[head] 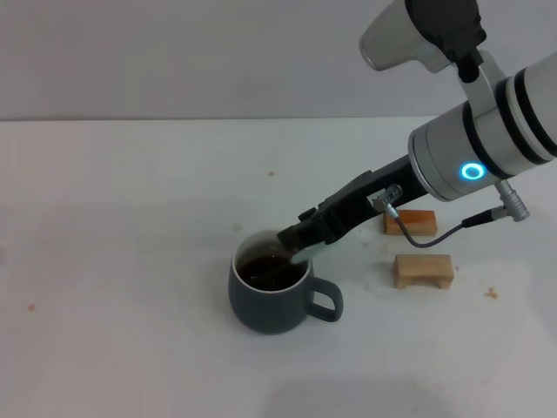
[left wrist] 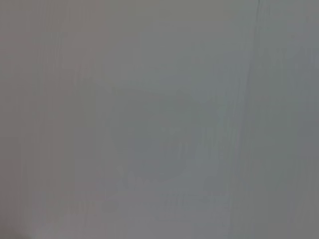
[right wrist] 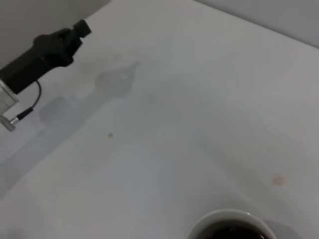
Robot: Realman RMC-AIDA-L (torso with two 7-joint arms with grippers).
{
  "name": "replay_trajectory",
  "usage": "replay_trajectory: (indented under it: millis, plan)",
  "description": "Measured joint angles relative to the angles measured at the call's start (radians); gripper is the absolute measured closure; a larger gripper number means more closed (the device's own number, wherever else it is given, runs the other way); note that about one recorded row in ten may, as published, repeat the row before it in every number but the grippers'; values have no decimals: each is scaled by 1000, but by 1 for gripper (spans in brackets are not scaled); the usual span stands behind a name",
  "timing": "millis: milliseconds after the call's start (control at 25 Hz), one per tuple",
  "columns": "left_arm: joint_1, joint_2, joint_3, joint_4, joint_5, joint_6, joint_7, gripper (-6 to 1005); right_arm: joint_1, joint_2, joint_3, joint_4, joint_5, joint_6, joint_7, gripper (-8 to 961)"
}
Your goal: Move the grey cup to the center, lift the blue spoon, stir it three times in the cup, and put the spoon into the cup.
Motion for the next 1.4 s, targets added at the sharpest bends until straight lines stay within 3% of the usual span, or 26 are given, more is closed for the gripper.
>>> replay_trajectory:
  millis: [40,320,560,720,960,1120,1160,1200,1360,1400]
  plan:
    - [1,-1,0,0,0,1,0,1001,-2,0,0,10,3,-1,-2,550]
    - [0,-5,0,5,0,6,0,1001,-26,0,4,62,-13,-81,-31,538]
    - [-1,-6,0,5,0,6,0,1001,-192,4,-19,204,-109,-382,-96,531]
    - [-1,-5,0,3,0,6,0,1001,-260,4,-22,220,-103,-514,-129,530]
    - [-2,-4,0,1,0,3,0,1001,-456,4,-112,266,-102,-819,-209,531]
    - [-2,-4,0,0,0,2,0,1001,-538,5,-159,272,-102,-942,-254,531]
    - [-1,-4,0,3,0,3,0,1001,-602,5,-208,262,-98,-1055,-300,531]
    - [-1,-4,0,3,0,3,0,1001,-602,5,-208,262,-98,-1055,-300,531]
    - [-1,-8,2,6,0,1,-1,1001,-698,4,-326,169,-94,-1332,-341,530]
    - [-1,-8,2,6,0,1,-1,1001,-698,4,-326,169,-94,-1332,-341,530]
